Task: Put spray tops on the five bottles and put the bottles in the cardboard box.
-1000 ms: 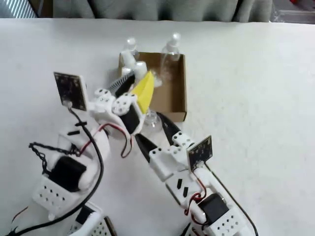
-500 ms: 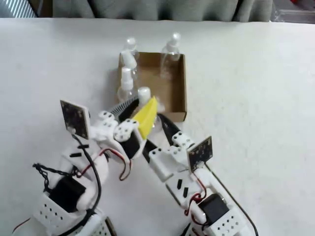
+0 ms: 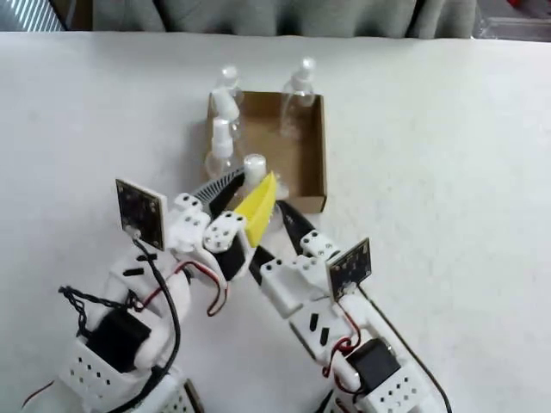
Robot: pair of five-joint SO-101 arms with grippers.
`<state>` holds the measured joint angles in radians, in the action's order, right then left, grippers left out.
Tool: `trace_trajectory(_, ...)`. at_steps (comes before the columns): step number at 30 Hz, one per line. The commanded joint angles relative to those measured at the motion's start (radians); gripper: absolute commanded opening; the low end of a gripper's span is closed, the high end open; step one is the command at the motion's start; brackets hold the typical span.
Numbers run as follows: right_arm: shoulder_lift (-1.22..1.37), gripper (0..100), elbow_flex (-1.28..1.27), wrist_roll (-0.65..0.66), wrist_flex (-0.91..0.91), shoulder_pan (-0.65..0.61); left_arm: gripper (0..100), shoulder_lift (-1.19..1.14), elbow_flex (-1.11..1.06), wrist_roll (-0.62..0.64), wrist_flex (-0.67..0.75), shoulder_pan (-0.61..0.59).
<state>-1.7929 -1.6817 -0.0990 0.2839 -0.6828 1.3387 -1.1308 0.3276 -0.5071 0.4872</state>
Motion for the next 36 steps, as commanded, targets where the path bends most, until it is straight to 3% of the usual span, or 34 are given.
trace_trajectory(1,-0.012,1.5,-0.009,-0.002,0.008,0.002,3,0.016,0.005,-0.023,-0.002,0.010)
trace_trajectory(8,-0.012,1.5,-0.009,-0.002,0.013,0.035,28,0.016,0.000,-0.015,-0.052,0.010)
trace_trajectory(11,-0.012,1.5,-0.009,-0.002,0.007,0.059,32,0.016,0.002,-0.015,-0.078,0.010)
trace_trajectory(17,-0.012,1.5,-0.009,-0.002,0.012,0.058,32,0.038,0.021,-0.015,-0.080,0.010)
trace_trajectory(23,-0.012,1.5,-0.009,-0.002,0.013,0.062,30,0.223,0.084,0.038,-0.126,0.008)
trace_trajectory(29,-0.012,1.5,-0.009,-0.002,0.004,0.108,18,0.380,0.078,0.040,-0.178,-0.013)
trace_trajectory(34,-0.012,1.5,-0.009,0.000,-0.042,0.213,2,0.398,0.028,0.040,-0.172,-0.130)
trace_trajectory(36,-0.012,1.5,-0.009,0.000,-0.056,0.254,3,0.401,0.005,0.040,-0.172,-0.197)
